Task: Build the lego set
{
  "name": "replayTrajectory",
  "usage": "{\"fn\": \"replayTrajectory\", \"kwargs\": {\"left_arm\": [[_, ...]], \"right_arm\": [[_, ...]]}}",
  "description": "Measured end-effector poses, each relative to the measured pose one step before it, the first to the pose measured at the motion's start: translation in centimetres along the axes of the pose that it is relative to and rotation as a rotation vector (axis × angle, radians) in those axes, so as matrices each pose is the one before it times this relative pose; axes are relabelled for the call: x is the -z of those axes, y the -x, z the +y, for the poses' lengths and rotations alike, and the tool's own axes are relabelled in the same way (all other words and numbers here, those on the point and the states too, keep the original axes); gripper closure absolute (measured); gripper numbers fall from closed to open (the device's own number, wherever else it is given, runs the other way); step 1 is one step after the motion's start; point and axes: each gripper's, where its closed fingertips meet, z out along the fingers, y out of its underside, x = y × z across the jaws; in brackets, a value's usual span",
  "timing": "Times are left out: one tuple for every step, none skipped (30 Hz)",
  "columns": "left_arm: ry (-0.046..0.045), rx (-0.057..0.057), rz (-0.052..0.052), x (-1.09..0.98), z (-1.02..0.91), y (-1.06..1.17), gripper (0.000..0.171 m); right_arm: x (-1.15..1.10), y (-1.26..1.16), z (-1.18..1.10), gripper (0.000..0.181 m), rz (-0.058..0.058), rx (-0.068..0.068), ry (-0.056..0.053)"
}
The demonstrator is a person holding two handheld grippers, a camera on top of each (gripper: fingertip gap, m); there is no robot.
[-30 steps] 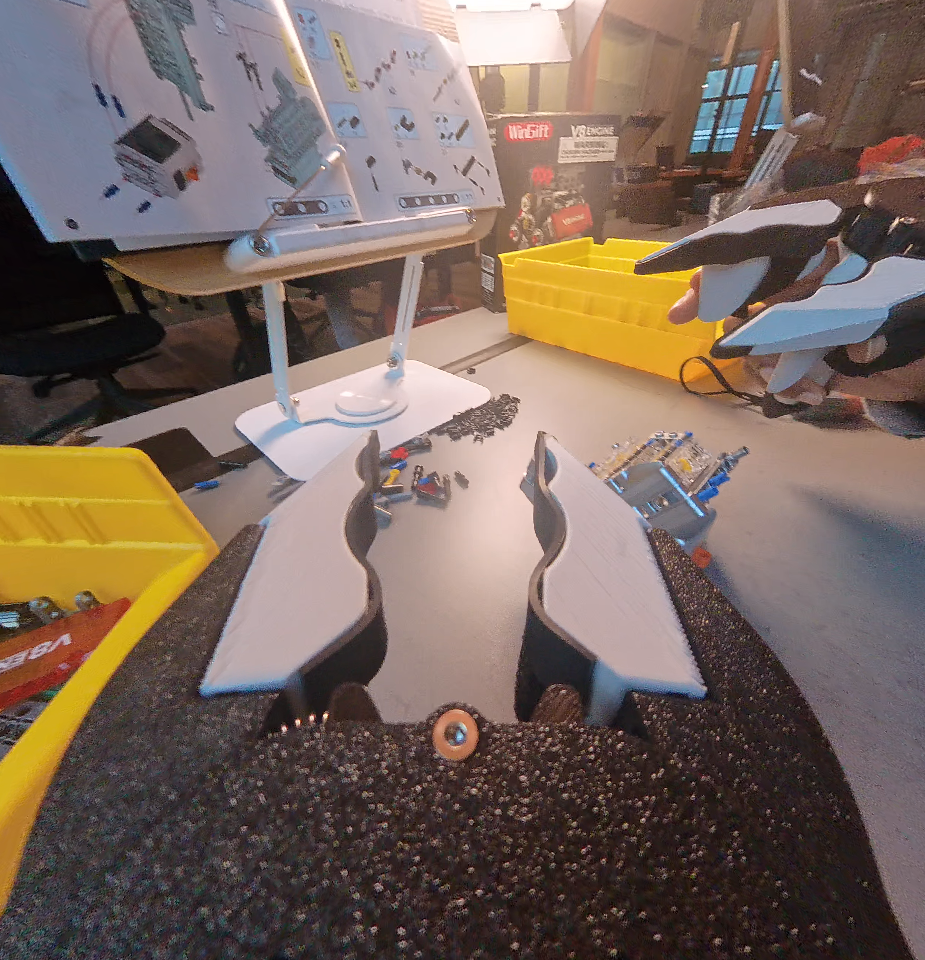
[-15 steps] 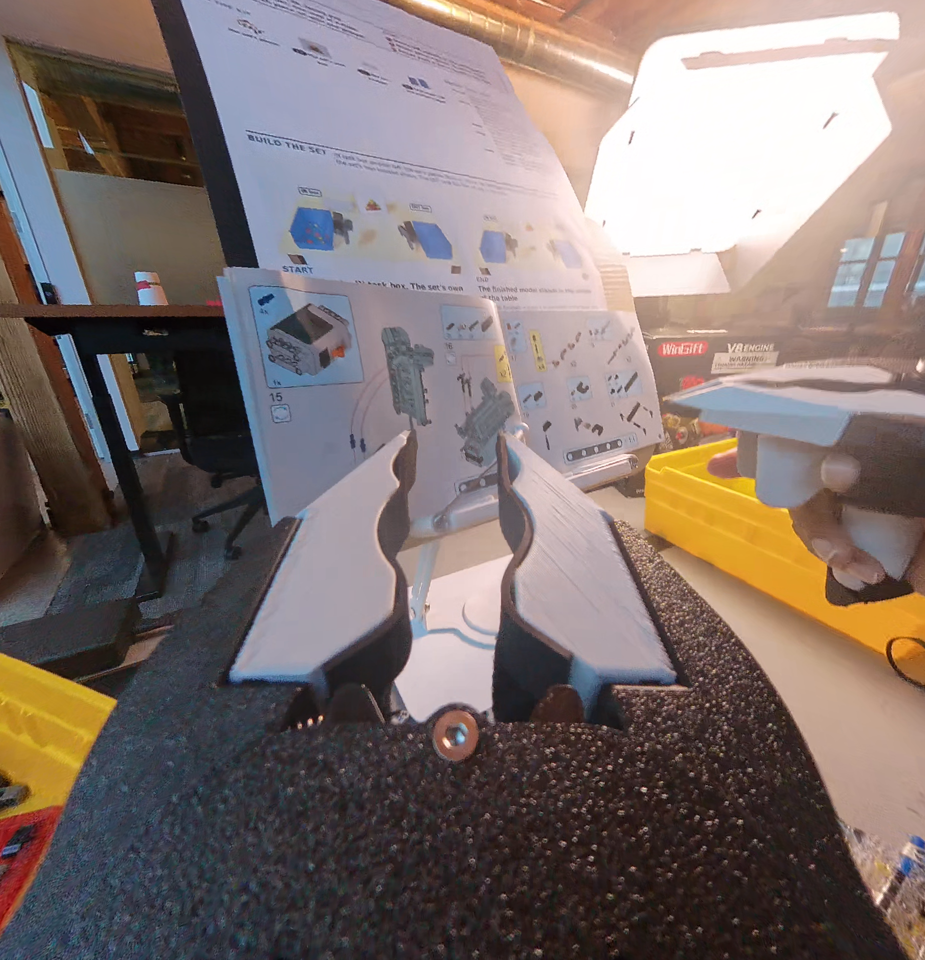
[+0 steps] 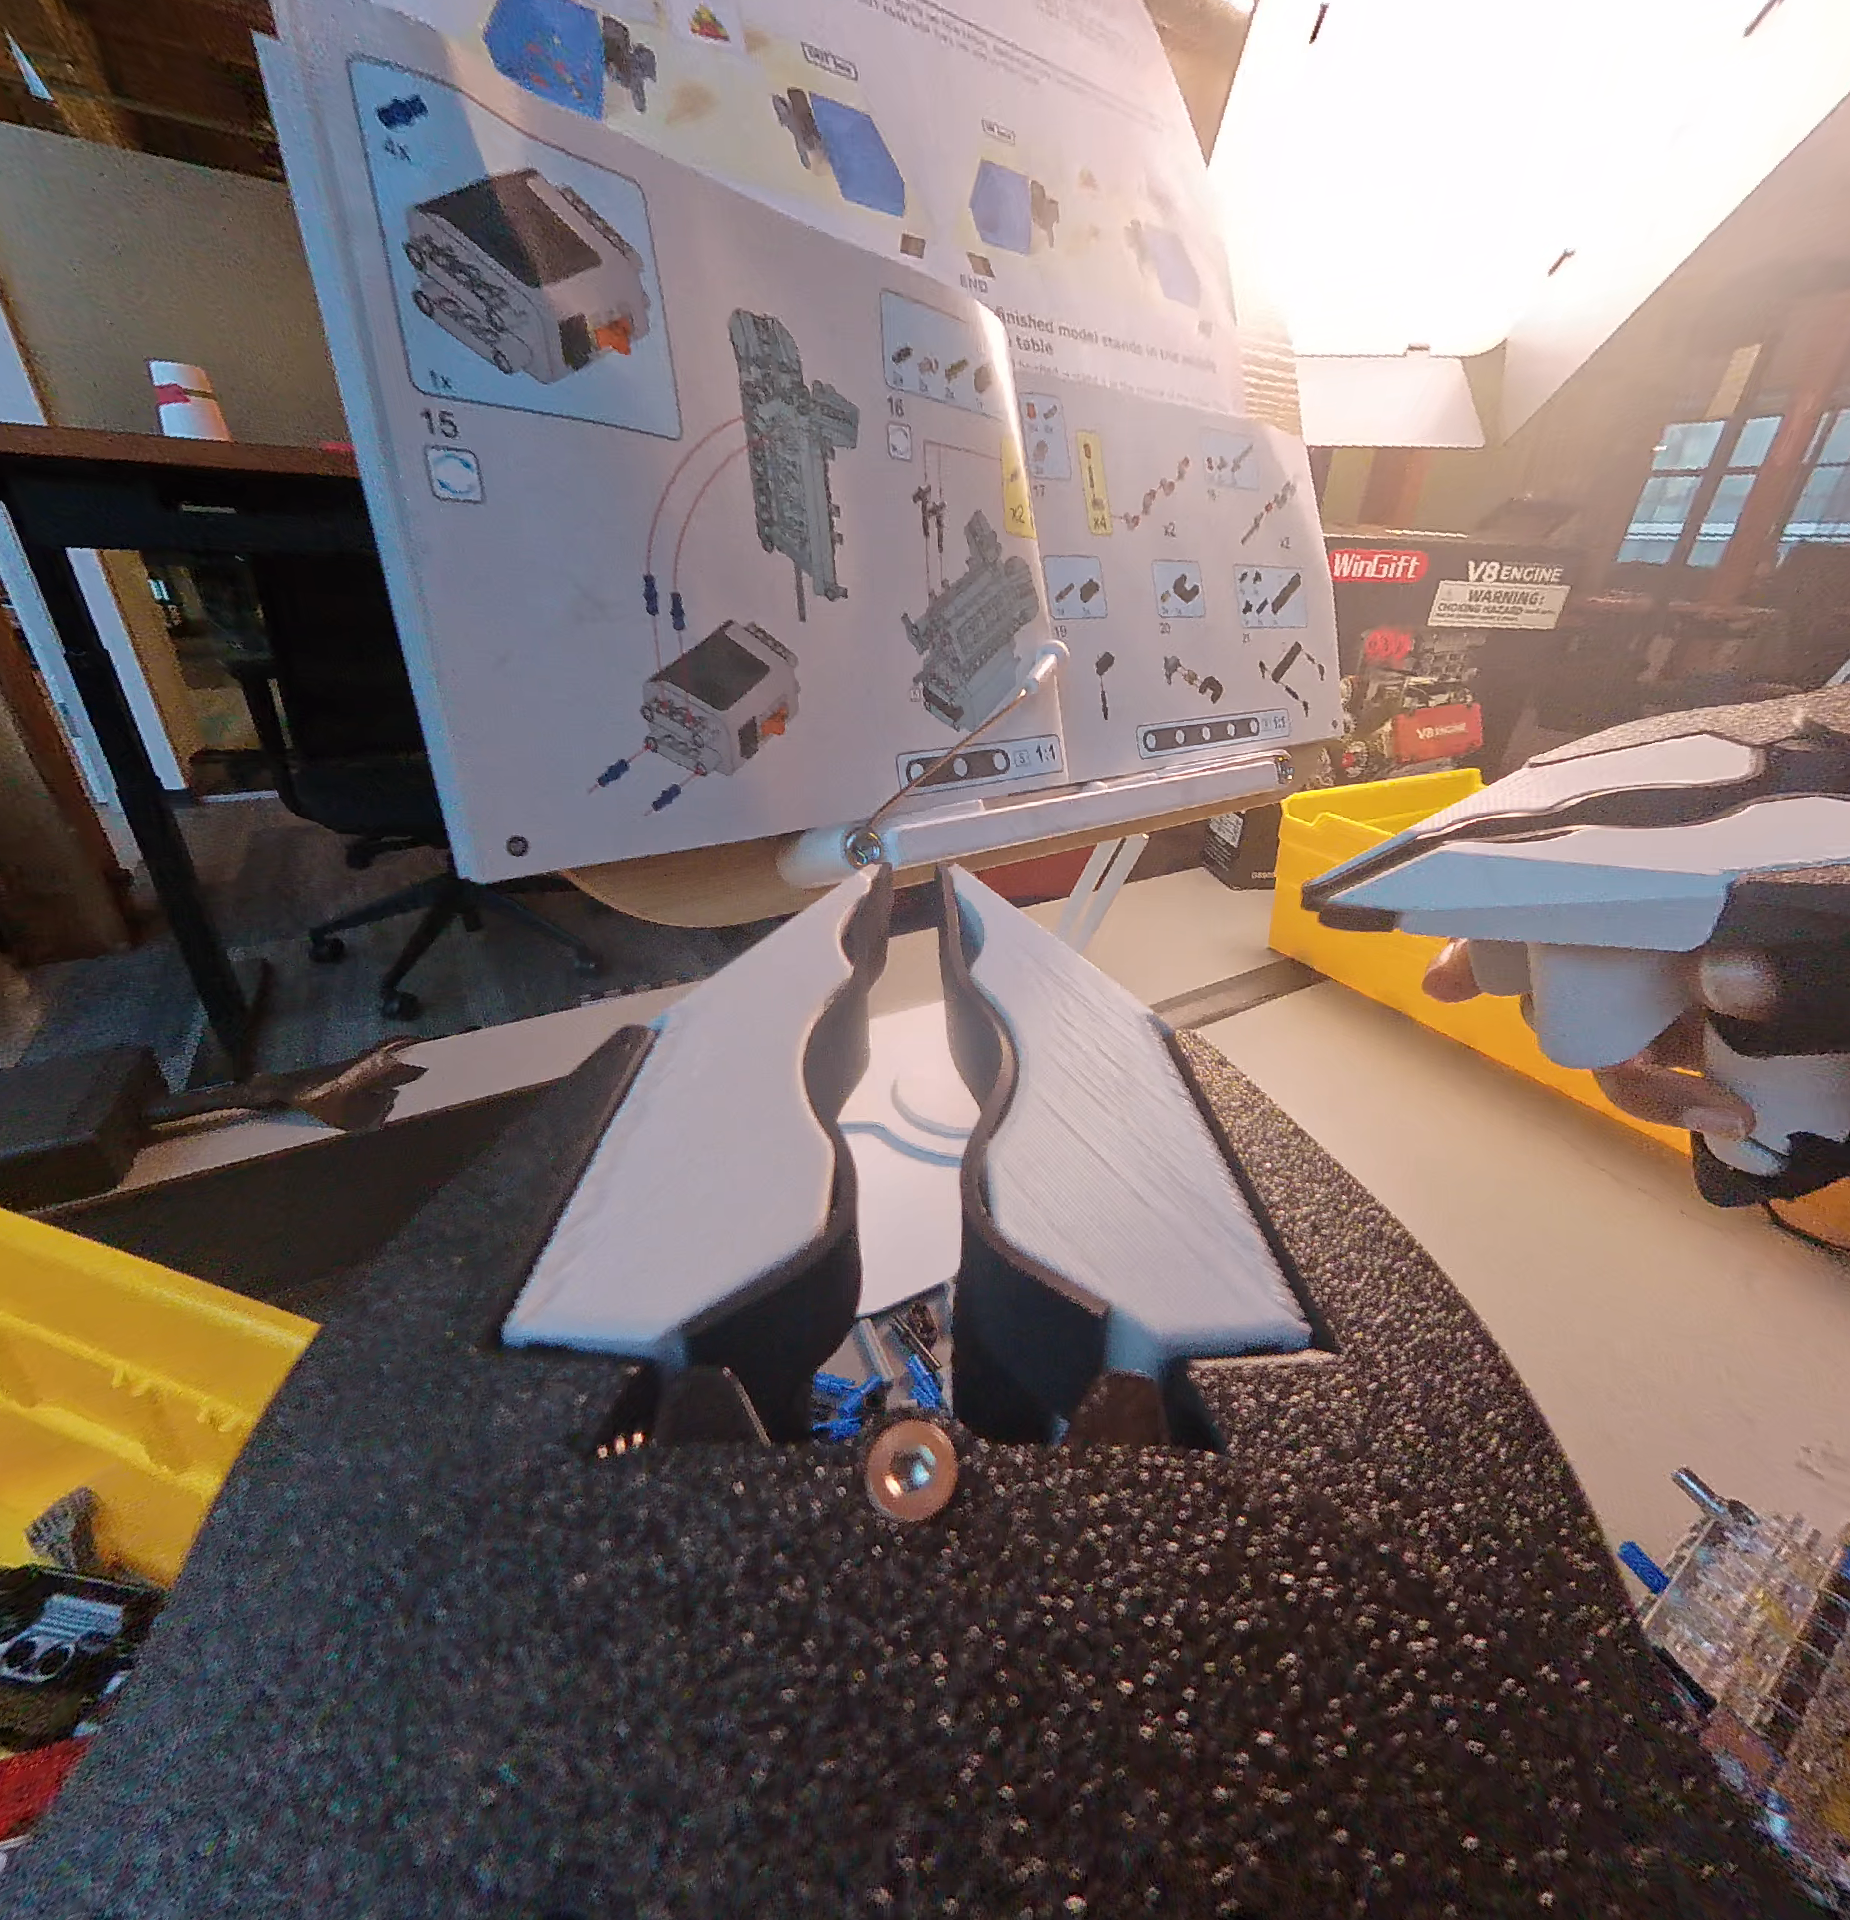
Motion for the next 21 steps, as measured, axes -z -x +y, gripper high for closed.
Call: {"fn": "replayTrajectory", "kwargs": {"left_arm": [[0.00756,0.0037,0.0061,-0.112,0.290,-0.237,0.165],[0.00854,0.0013,0.0062,-0.110,0.293,-0.211,0.165],[0.01132,-0.0019,0.0070,-0.122,0.314,-0.212,0.164],[0.01091,-0.0056,0.0036,-0.100,0.283,-0.135,0.163],[0.00819,-0.0067,-0.0001,-0.073,0.219,-0.072,0.161],[0.00703,-0.0038,0.0001,-0.038,0.157,-0.063,0.160],[0.00458,0.0008,0.0003,0.005,0.056,-0.043,0.159],[-0.00017,0.0027,-0.0003,0.037,-0.044,-0.022,0.158],[-0.00316,0.0013,-0.0002,0.066,-0.118,-0.019,0.158],[-0.00258,-0.0013,-0.0003,0.069,-0.130,-0.011,0.158],[-0.00135,-0.0031,-0.0019,0.049,-0.102,0.022,0.157],[-0.00202,-0.0040,-0.0027,0.054,-0.102,0.041,0.157],[-0.00255,-0.0036,-0.0017,0.041,-0.099,0.023,0.157],[-0.00173,-0.0022,-0.0009,0.027,-0.076,0.011,0.157],[-0.00082,-0.0008,0.0000,0.013,-0.043,-0.003,0.157],[-0.00005,-0.0004,0.0006,0.002,0.000,-0.025,0.157],[0.00032,-0.0010,0.0000,-0.014,0.026,-0.015,0.157],[0.00013,-0.0017,-0.0007,-0.013,0.034,-0.020,0.157],[0.00085,-0.0028,-0.0003,-0.013,0.054,-0.047,0.157],[0.00187,-0.0044,0.0004,-0.036,0.060,-0.060,0.157],[0.00191,-0.0052,0.0004,-0.024,0.050,-0.074,0.157]], "right_arm": [[-0.455,0.065,0.590,0.181,0.0040,-0.0055,0.0339],[-0.476,0.057,0.440,0.181,0.0083,-0.0057,0.0230],[-0.352,-0.080,0.135,0.181,0.0206,0.0036,0.0002],[-0.229,0.291,-0.038,0.181,-0.0018,0.0177,-0.0124],[-0.072,0.448,-0.328,0.181,-0.0114,0.0252,-0.0322],[0.060,0.151,-0.451,0.181,0.0022,0.0145,-0.0368],[0.094,-0.154,-0.416,0.181,0.0124,-0.0062,-0.0312],[0.109,-0.170,-0.294,0.181,0.0010,-0.0279,-0.0197],[0.146,0.001,-0.204,0.181,-0.0192,-0.0408,-0.0113],[0.142,0.165,-0.115,0.181,-0.0354,-0.0427,0.0008],[0.132,0.041,-0.114,0.181,-0.0250,-0.0292,0.0031],[0.250,-0.283,-0.303,0.181,0.0054,-0.0047,-0.0162],[0.423,-0.433,-0.611,0.181,0.0252,0.0244,-0.0427],[0.429,-0.362,-0.564,0.181,0.0243,0.0339,-0.0391],[0.225,-0.070,-0.136,0.181,0.0013,0.0238,-0.0045],[0.061,-0.154,0.208,0.181,0.0053,0.0078,0.0203],[-0.030,-0.337,0.345,0.181,0.0162,-0.0110,0.0268],[-0.069,-0.097,0.280,0.181,0.0002,-0.0247,0.0193],[-0.119,-0.169,0.358,0.181,0.0043,-0.0337,0.0223],[-0.157,0.135,0.388,0.181,-0.0128,-0.0192,0.0231],[-0.183,0.223,0.533,0.181,-0.0146,0.0002,0.0297]]}}
